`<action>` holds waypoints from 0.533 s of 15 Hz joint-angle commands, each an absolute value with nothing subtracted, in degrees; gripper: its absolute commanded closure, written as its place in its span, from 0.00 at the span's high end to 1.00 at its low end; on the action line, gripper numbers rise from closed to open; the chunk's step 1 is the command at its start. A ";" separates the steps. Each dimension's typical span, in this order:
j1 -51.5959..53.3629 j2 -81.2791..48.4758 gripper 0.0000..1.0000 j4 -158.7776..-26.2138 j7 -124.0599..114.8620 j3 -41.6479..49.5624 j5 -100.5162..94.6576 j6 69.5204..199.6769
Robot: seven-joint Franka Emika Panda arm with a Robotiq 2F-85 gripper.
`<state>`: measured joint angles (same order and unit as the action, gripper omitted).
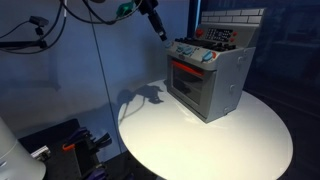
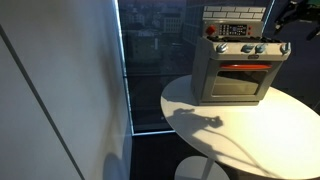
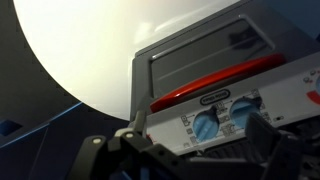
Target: Turn the second blue knob from the right on the stove to the left
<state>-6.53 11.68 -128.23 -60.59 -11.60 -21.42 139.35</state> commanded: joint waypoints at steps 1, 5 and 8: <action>-6.59 8.23 1.00 -125.27 -68.89 -10.26 -24.77 141.20; -4.89 8.26 1.00 -126.41 -70.24 -8.37 -25.09 141.17; -4.27 7.75 1.00 -126.32 -70.59 -7.78 -25.20 141.19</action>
<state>-5.70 7.77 -126.40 -70.58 -9.20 -25.05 141.34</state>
